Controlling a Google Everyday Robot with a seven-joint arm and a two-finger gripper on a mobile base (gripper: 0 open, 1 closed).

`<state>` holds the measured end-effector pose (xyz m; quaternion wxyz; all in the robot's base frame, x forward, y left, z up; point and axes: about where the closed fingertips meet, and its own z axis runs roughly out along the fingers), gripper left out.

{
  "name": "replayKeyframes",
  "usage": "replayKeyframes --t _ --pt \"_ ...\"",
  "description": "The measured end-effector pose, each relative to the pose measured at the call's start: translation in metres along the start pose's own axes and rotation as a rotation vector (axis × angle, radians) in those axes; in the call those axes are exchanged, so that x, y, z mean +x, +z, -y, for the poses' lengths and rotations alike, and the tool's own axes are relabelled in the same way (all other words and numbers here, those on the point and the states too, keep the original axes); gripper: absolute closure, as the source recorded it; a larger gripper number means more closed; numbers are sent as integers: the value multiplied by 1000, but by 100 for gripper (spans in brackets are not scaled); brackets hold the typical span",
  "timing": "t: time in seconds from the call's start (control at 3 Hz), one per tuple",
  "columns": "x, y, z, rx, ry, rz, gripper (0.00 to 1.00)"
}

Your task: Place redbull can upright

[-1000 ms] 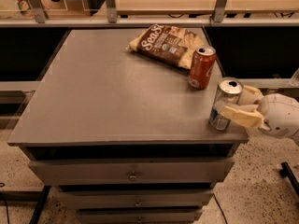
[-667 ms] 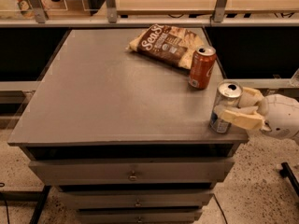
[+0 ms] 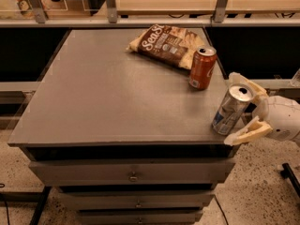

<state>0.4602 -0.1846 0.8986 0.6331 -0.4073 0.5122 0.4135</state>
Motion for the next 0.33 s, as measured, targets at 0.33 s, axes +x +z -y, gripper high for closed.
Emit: replayKeyframes --t 0.33 --pt "0 0 0 0 0 0 0"
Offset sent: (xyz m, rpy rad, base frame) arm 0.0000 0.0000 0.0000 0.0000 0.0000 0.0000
